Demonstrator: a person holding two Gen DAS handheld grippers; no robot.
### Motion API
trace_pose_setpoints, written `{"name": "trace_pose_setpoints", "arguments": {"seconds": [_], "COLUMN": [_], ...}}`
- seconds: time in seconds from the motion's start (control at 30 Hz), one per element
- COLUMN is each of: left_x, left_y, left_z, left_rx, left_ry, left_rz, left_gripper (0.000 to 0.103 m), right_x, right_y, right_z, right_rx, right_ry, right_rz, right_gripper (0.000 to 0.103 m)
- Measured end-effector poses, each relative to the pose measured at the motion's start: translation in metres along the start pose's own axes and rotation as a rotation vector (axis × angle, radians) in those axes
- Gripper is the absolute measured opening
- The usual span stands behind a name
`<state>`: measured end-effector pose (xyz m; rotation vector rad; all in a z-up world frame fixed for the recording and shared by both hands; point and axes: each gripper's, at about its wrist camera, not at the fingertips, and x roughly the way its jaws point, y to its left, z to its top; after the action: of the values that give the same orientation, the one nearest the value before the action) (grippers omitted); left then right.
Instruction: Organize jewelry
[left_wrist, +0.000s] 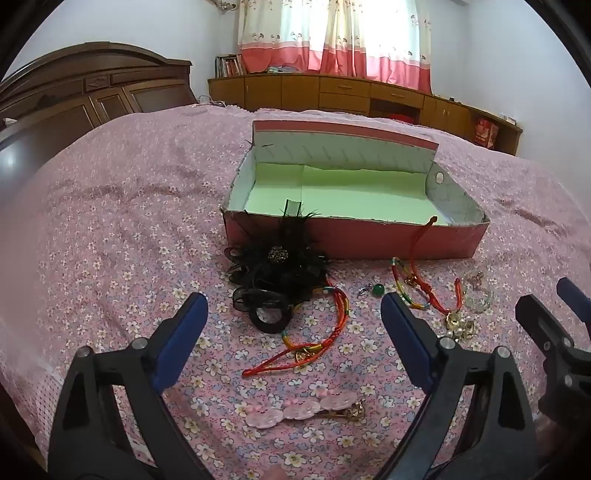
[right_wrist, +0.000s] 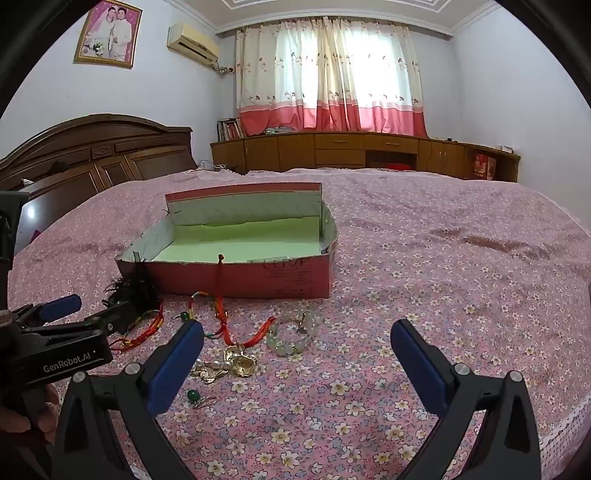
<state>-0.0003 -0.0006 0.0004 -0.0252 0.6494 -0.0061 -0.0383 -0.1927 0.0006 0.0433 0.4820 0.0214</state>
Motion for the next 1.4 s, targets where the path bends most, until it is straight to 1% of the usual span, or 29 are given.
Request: {"name": "trace_pose_setpoints", "arguments": {"seconds": [0.03,0.3,0.4,0.57,1.4], "left_x": [0.0,-0.001,-0.003,-0.005,-0.011], "left_y": [0.001,-0.004,0.001,-0.001,-0.005], "left_z": [0.0,0.001,-0.004,0.0,0.002], "left_rx": [-0.008,0.019,0.01,-0.004,0.004], "left_ry": [0.002,-0.009,-0.01,-0.009,-0.04], "left_rz": [-0.005,-0.007,-0.007,-0.003,0.001], "left_gripper": [0.088,0.088,0.088,0.088,0.088], "right_x": [0.0,-0.002,-0.002,-0.002,-0.007], "right_y": [0.0,-0.001,-0.001,0.0,0.0], "right_z": [0.0,0.0,0.0,0.001,0.003], "right_rx": [0.0,0.002,0.002,0.001,0.0], "right_ry": [0.0,-0.003,-0.003,-0.004,-0.022], "right_rz": [0.0,0.001,0.001,0.001,-0.001], "right_gripper": [0.103,0.103,0.103,0.103,0.103]}}
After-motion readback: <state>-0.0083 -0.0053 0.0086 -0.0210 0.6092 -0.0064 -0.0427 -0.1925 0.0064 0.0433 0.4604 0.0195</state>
